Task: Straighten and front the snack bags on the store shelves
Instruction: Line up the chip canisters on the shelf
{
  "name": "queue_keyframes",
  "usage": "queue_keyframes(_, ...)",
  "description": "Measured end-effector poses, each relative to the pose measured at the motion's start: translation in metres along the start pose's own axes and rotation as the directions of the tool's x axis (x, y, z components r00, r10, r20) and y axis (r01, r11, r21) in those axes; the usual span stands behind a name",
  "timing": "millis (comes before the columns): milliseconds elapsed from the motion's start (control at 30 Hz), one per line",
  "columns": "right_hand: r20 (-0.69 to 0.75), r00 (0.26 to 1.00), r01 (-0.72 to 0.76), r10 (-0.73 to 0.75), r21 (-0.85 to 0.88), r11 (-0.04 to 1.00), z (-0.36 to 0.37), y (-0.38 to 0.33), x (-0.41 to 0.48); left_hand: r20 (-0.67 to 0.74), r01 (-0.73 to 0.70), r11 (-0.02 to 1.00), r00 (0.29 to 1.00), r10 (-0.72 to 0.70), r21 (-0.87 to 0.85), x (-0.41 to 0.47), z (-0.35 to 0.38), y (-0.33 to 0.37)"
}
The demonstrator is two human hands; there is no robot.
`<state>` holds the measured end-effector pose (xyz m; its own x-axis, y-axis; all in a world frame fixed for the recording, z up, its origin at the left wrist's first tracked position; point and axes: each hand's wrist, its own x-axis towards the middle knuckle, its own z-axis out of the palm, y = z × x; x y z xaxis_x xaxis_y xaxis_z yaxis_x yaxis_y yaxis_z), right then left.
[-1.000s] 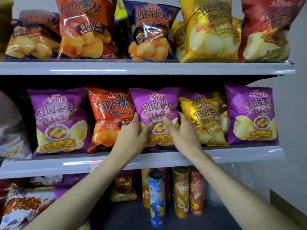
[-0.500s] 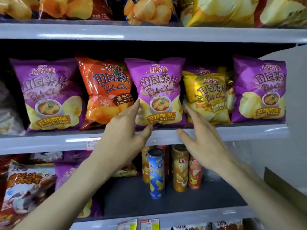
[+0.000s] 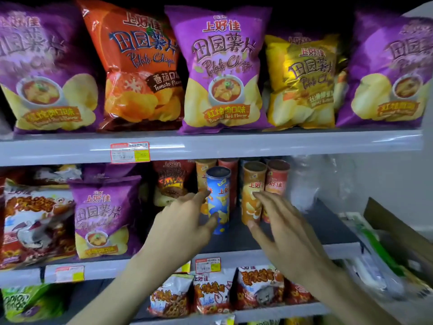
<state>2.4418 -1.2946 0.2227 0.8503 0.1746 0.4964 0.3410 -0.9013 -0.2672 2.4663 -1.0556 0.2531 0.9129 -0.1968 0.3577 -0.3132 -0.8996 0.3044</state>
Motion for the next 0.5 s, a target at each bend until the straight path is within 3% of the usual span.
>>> queue_keyframes(133,0.071,0.991,-0.113,0.115,-0.039,0.993,0.040,0.034,0.007,0.135,0.125,0.988,0.981,-0.137,0.093,0.020,0.047,-0.016)
queue_keyframes(233,0.095,0.978,-0.181,0.185,-0.046,0.982,0.058,0.053,0.018,0.179,0.181,0.981,0.965,-0.190,0.066,0.036,0.071,-0.022)
queue_keyframes(500,0.160,0.902,-0.430,0.402,0.222,0.875,0.083,0.071,0.047,0.193,0.402,0.868,0.913,-0.358,-0.291,0.068,0.120,-0.025)
